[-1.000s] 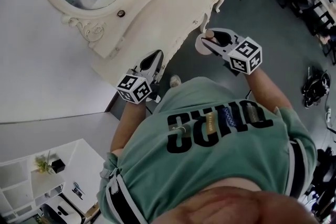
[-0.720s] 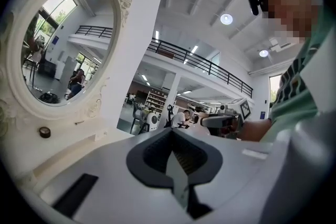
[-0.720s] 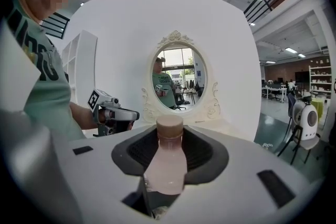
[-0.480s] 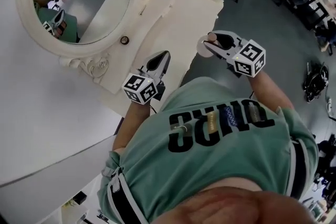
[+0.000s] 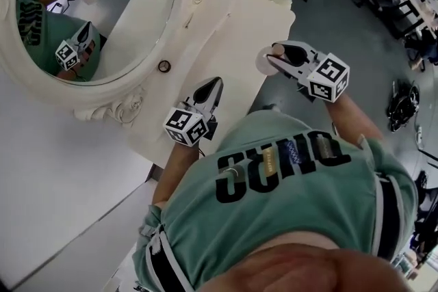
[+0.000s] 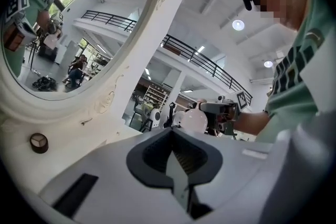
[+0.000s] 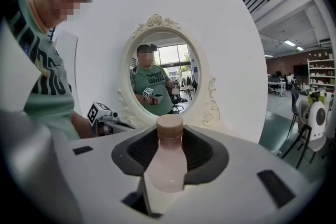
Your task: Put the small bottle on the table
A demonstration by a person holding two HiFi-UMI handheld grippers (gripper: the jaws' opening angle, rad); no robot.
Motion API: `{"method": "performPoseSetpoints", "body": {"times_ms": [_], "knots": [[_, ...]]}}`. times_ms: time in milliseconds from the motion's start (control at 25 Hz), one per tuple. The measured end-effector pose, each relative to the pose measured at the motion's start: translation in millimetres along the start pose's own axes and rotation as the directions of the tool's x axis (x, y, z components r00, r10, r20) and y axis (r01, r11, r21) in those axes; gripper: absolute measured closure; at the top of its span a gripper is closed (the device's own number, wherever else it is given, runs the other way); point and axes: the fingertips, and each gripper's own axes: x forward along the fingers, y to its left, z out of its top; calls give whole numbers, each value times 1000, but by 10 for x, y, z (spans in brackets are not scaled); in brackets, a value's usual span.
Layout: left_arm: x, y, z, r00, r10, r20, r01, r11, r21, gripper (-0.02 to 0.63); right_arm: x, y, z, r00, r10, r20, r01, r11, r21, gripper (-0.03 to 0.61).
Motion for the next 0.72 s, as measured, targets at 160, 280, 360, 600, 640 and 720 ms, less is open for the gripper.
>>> {"method": "performPoseSetpoints", "body": {"times_ms": [160,280,360,600,640,720], "knots": [[32,104,-41,998,64,-3,-64,998,-17,604,146,-186,39,999,45,-1,-45,999,-5,446],[163,142,19,993,121,0,-121,992,-25,604,170,-421,118,996,90,3,-90,996,-13,446],[298,152,59,986,168,12,-167,985,-28,604,167,-624,144,992,124,5,-123,992,-17,446],[872,199,208,949,311,55,-310,950,-22,604,167,-1305,176,974,227,-11,-227,972,-58,446],[976,209,243,943,328,61,-328,945,-17,604,170,-1405,188,970,241,-15,-241,968,-69,446],[1175,236,321,930,359,75,-360,933,-7,604,186,-1577,208,963,268,-26,-269,959,-91,446]]}}
